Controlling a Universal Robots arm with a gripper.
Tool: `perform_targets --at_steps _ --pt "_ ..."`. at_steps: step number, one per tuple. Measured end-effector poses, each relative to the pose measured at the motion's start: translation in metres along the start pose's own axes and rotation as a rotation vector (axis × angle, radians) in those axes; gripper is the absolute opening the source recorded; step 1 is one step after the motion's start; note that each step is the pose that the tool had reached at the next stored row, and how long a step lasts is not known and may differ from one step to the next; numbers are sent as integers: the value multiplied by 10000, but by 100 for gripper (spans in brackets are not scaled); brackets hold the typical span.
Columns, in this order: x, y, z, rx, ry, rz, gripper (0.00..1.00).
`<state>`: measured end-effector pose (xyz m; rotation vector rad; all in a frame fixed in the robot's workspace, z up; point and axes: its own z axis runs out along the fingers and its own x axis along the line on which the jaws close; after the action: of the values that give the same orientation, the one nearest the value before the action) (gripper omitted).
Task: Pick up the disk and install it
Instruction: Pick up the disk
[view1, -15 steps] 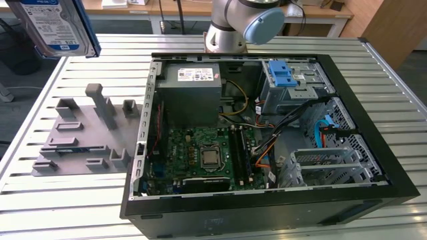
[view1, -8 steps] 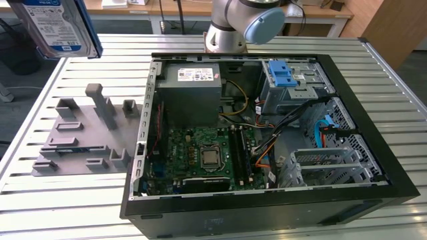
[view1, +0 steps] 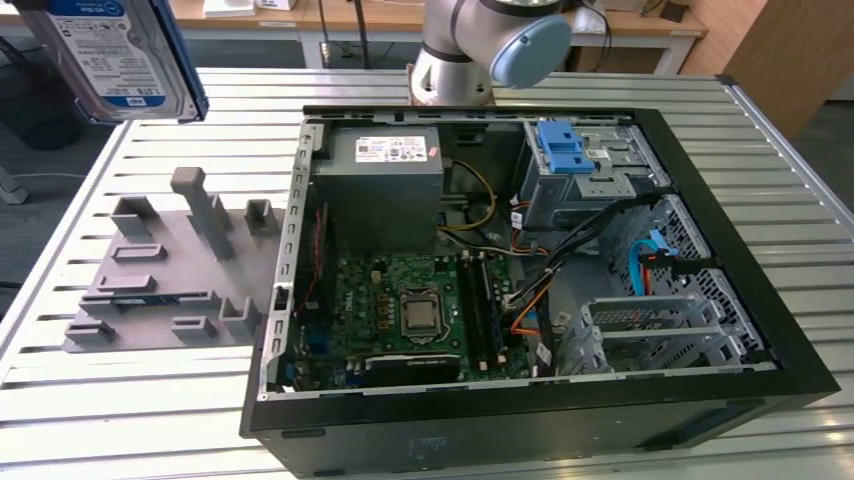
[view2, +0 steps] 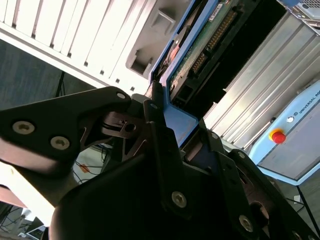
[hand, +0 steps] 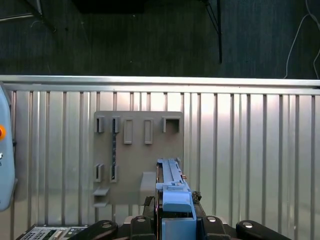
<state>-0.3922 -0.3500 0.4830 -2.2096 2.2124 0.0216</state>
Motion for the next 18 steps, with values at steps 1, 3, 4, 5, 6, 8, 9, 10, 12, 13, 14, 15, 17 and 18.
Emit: perform_targets --at_steps 1,3,4,5,6,8,9,10,12,13,14,15,17,18 --pt "2 -9 0 0 0 0 36" --pt "7 -29 0 -1 0 -1 36" --pt "9 -38 0 -1 0 -1 36" --pt "11 -48 0 0 0 -1 36" --pt "13 -58 0 -1 0 0 36" --pt "19 -77 0 0 1 -1 36" --pt "22 -88 0 0 0 0 36" --pt "26 -99 0 0 0 0 36" --pt "35 -124 -1 0 0 -1 36" --pt "40 -135 0 0 0 0 36" --pt "44 -145 -1 0 0 -1 36" --pt "48 -155 -1 -1 0 -1 36" --pt "58 -175 -1 0 0 0 36" --pt "63 -186 -1 0 0 0 36"
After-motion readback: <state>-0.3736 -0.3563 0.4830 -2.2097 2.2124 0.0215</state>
